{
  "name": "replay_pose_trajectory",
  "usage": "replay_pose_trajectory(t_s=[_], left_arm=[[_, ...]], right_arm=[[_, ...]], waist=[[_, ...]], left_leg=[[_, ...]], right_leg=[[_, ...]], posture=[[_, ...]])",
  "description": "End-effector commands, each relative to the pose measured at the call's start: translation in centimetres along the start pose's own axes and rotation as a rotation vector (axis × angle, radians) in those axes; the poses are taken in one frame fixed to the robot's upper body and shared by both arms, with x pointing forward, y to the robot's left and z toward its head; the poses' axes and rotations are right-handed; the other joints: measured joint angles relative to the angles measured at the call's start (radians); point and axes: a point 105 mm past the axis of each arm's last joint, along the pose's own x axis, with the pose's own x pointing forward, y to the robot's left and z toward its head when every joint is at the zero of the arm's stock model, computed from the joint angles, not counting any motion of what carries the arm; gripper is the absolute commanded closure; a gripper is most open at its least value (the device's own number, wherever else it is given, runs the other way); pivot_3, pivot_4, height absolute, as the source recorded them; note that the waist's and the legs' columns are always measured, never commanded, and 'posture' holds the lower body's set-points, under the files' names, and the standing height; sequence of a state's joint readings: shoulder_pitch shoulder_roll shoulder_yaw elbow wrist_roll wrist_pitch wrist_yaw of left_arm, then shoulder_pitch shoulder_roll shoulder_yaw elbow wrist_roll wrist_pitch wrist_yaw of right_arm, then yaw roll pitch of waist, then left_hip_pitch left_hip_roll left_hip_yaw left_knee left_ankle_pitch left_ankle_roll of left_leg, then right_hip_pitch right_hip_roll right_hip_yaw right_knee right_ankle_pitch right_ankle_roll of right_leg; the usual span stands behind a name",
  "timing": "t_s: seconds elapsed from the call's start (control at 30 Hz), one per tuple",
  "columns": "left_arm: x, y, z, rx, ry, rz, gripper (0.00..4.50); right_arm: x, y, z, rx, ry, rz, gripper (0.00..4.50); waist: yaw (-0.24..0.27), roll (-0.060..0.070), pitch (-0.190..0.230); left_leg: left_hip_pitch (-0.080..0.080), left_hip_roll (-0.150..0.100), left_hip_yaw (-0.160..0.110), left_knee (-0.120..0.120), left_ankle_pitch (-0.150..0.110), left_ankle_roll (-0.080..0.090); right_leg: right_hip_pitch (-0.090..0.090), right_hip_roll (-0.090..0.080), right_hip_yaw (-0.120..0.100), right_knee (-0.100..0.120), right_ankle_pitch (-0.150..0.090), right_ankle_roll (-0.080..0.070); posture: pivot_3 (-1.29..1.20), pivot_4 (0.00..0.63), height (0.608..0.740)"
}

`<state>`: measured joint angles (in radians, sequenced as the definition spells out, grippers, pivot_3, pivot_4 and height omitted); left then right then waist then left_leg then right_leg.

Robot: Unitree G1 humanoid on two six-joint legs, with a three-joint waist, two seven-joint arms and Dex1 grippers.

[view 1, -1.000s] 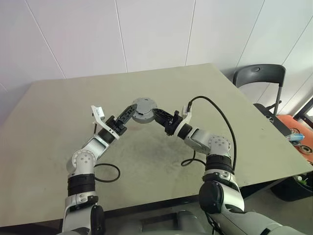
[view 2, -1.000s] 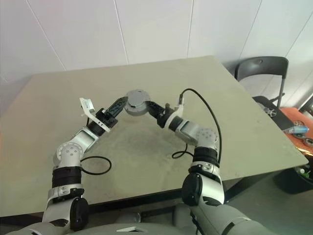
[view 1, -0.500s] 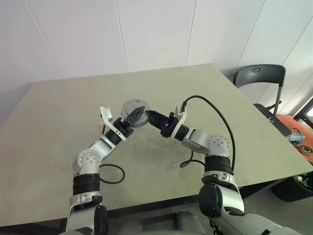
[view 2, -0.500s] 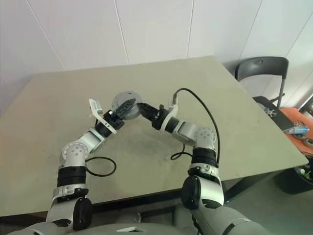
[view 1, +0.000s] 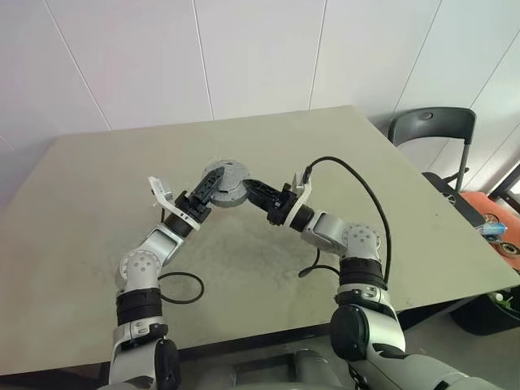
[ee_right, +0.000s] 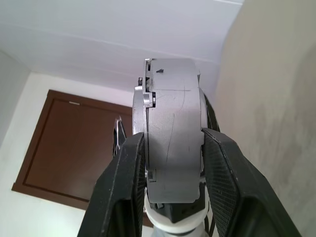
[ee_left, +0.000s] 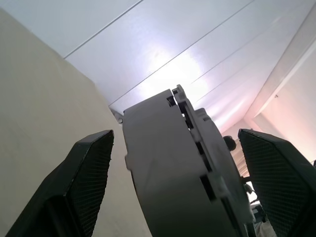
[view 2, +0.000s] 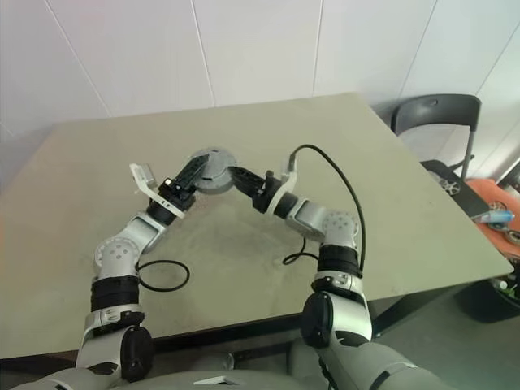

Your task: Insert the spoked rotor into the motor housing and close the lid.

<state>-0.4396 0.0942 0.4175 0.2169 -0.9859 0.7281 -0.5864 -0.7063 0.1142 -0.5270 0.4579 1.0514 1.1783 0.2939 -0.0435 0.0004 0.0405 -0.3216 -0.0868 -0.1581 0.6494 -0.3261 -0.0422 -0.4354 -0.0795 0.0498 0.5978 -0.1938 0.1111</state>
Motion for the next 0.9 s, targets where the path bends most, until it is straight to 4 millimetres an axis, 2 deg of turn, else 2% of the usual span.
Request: replay_pose_trajectory(t_s=[0.03, 0.1, 0.13, 0.23, 0.3, 0.37, 0.8, 0.9], left_arm=[[0.7, -0.9, 0.4, 0.011, -0.005, -0.033, 0.21], [0.7, -0.9, 0.4, 0.005, -0.010, -0.036, 0.21], [0.8, -0.8, 0.5, 0.000, -0.015, -0.028, 0.39], [0.7, -0.2, 0.7, -0.022, -0.032, 0.002, 1.10], [0.6, -0.2, 0.7, -0.023, -0.031, -0.003, 1.76], [0.6, -0.5, 0.7, -0.025, -0.032, -0.018, 2.16], [0.6, -2.3, -0.1, -0.049, -0.017, -0.103, 2.17], [0.7, -1.7, -0.2, -0.074, -0.032, -0.078, 2.17]], right_arm=[[0.6, 2.3, 0.2, -0.007, -0.011, 0.118, 3.07], [0.6, 2.3, 0.2, -0.008, -0.011, 0.117, 3.07], [0.6, 2.3, 0.2, -0.008, -0.012, 0.117, 3.07], [0.6, 2.3, 0.1, -0.010, -0.010, 0.116, 3.07], [0.6, 2.3, 0.1, -0.012, -0.006, 0.118, 3.07], [0.5, 2.3, 0.0, -0.013, -0.004, 0.119, 3.07], [0.8, 1.8, -0.6, -0.054, 0.022, 0.080, 3.07], [0.8, 1.8, -0.5, -0.070, 0.014, 0.076, 2.24]], waist=[[-0.001, 0.000, 0.000], [-0.002, 0.000, 0.000], [-0.002, 0.000, 0.000], [0.000, 0.000, 0.000], [-0.001, 0.000, 0.000], [-0.002, 0.000, 0.000], [-0.001, 0.000, 0.000], [0.000, 0.000, 0.000]], left_leg=[[0.000, 0.000, 0.000, 0.000, 0.000, 0.000], [0.000, 0.000, 0.000, 0.000, 0.000, 0.000], [0.000, 0.000, 0.000, 0.000, 0.000, 0.000], [0.000, 0.000, 0.000, 0.000, 0.000, 0.000], [0.000, 0.000, 0.000, 0.000, 0.000, 0.000], [0.000, 0.000, 0.000, 0.000, 0.000, 0.000], [0.000, 0.000, 0.000, 0.000, 0.000, 0.000], [0.000, 0.000, 0.000, 0.001, 0.000, 0.000]], right_leg=[[0.000, 0.000, 0.000, 0.000, 0.000, 0.000], [0.000, 0.000, 0.000, 0.000, 0.000, 0.000], [0.000, 0.000, 0.000, 0.000, 0.000, 0.000], [0.000, 0.000, 0.000, 0.000, 0.000, 0.000], [0.000, 0.000, 0.000, 0.000, 0.000, 0.000], [0.000, 0.000, 0.000, 0.000, 0.000, 0.000], [0.000, 0.000, 0.000, 0.000, 0.000, 0.000], [0.000, 0.000, 0.000, 0.000, 0.000, 0.000]], posture=[[0.00, 0.000, 0.740], [0.00, 0.000, 0.740], [0.00, 0.000, 0.740], [0.00, 0.000, 0.740], [0.00, 0.000, 0.740], [0.00, 0.000, 0.740], [0.00, 0.000, 0.740], [0.00, 0.000, 0.740]])
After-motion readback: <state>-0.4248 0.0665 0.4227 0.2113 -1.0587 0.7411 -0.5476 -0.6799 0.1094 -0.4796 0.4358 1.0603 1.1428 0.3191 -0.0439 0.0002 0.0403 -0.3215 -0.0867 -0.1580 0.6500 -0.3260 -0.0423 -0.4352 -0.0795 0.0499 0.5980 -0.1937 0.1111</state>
